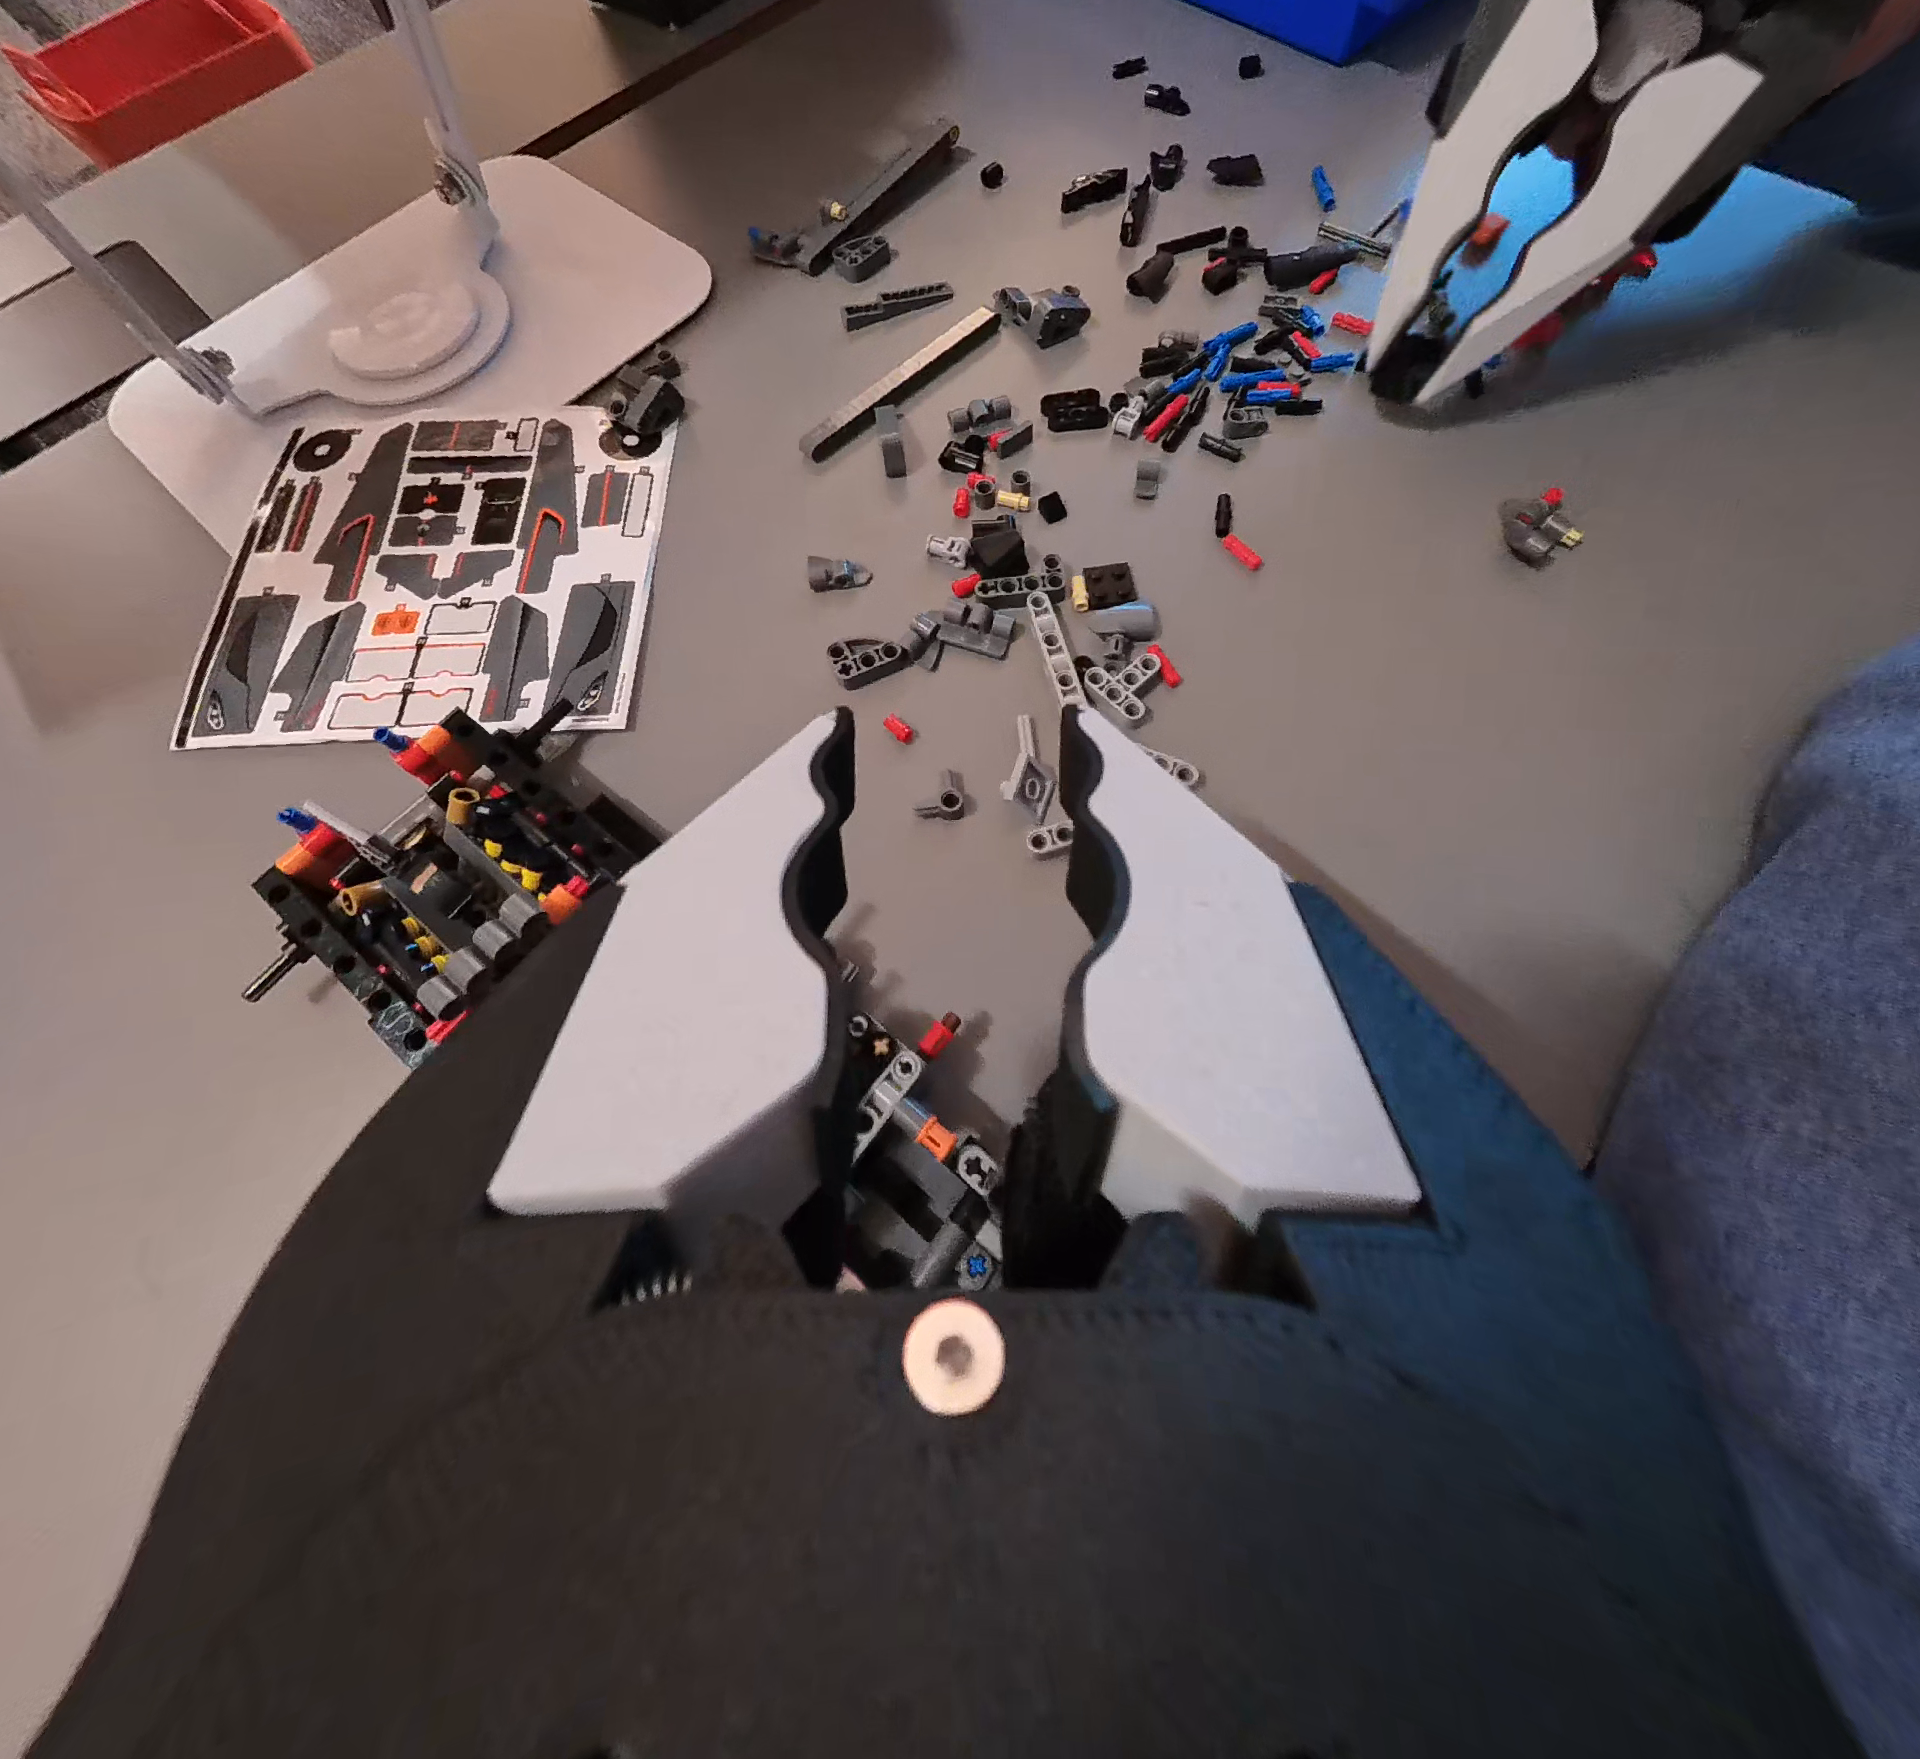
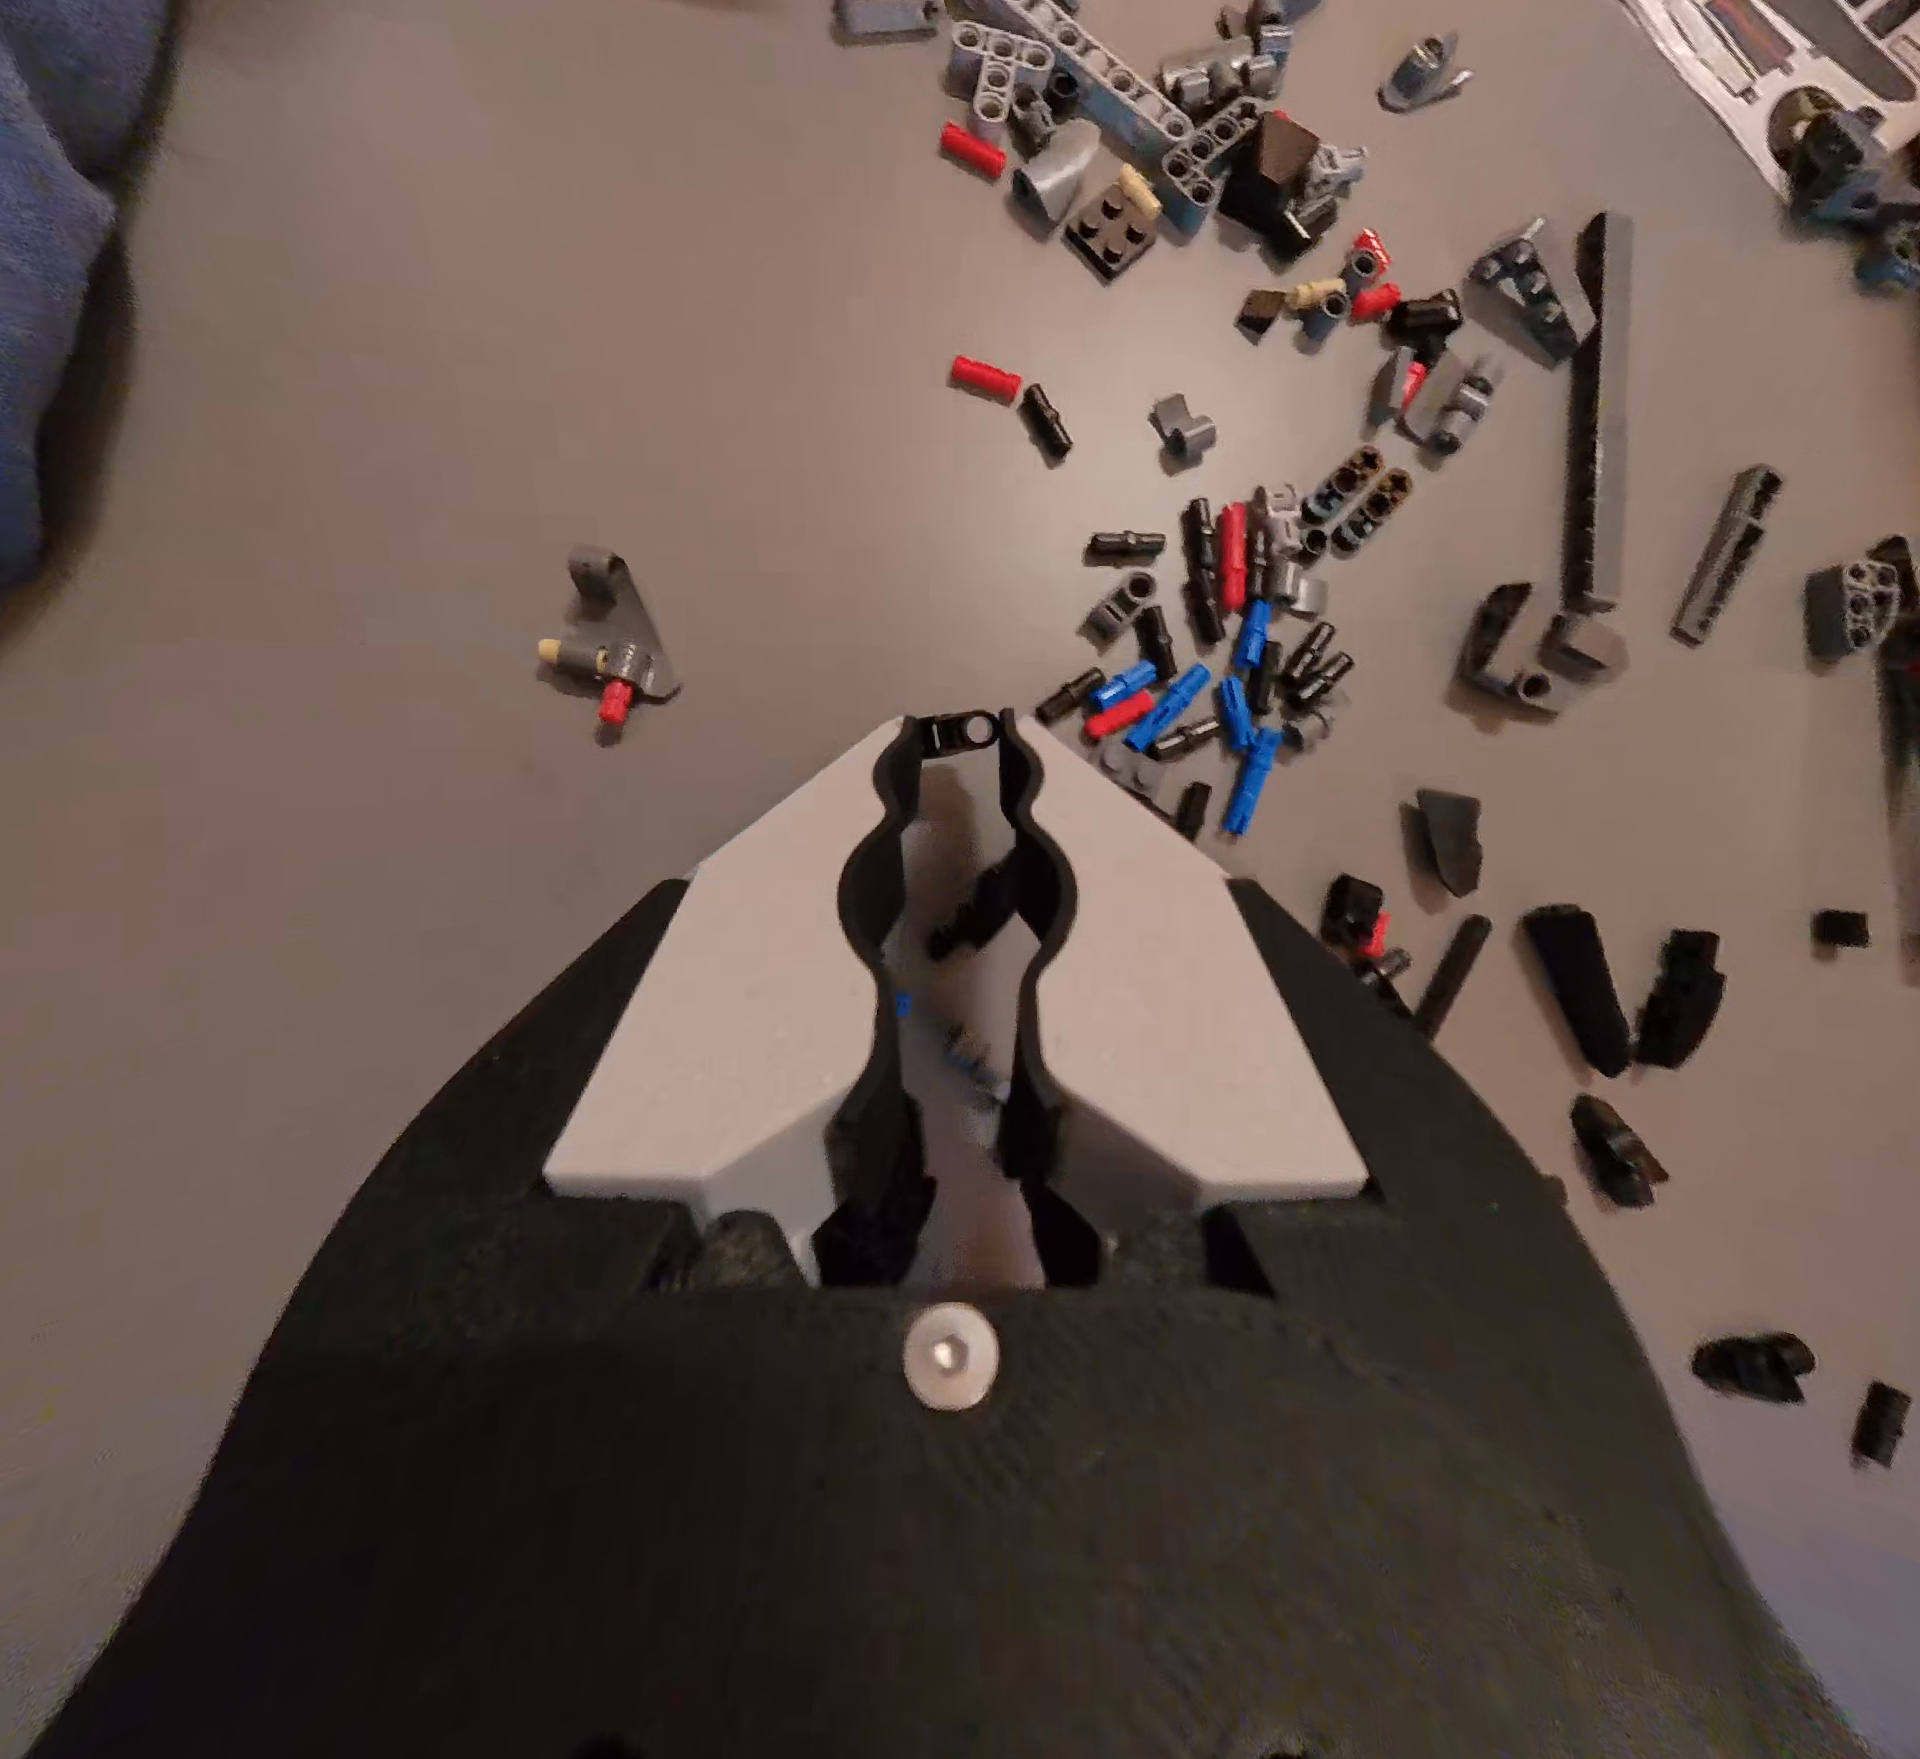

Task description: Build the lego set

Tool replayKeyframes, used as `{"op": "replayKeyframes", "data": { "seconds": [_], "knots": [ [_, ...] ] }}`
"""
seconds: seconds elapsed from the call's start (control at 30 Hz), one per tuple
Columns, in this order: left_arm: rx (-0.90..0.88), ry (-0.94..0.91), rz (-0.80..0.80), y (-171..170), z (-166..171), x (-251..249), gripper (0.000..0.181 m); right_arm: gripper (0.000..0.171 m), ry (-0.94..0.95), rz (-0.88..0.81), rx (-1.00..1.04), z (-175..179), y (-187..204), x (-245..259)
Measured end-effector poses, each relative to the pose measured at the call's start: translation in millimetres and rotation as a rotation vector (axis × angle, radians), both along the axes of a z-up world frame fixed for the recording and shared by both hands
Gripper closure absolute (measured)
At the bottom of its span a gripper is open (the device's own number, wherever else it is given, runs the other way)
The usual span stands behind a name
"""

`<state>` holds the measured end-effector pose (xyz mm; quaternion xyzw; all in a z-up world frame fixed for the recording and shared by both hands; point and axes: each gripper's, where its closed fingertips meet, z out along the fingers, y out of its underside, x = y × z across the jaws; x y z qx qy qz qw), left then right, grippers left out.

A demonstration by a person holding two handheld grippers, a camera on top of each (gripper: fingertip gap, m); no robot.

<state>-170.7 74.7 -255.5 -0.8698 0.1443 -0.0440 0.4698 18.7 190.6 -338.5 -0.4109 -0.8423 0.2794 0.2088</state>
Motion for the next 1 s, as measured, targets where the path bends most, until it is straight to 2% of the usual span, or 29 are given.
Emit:
{"op": "replayKeyframes", "data": {
  "seconds": [0.33, 0.53, 0.7, 0.8, 1.0],
  "knots": [
    [-0.028, -0.011, -0.012, 8, -5, 0, 0.144, 0.158, -0.019, 0.021, 0.011, -11, -7, -2],
    [-0.032, -0.005, -0.014, 10, -7, 0, 0.144, 0.150, -0.009, -0.016, 0.011, -5, -1, -7],
    [-0.012, -0.006, -0.002, 7, -1, -5, 0.144, 0.152, 0.045, -0.091, 0.001, 23, 19, -39],
    [-0.012, 0.000, 0.010, 1, -3, -8, 0.144, 0.153, 0.045, -0.072, 0.013, 32, 25, -67],
    [0.003, -0.022, 0.056, -13, -2, -22, 0.144, 0.150, 0.016, 0.012, 0.121, 19, 26, -116]
  ]
}}
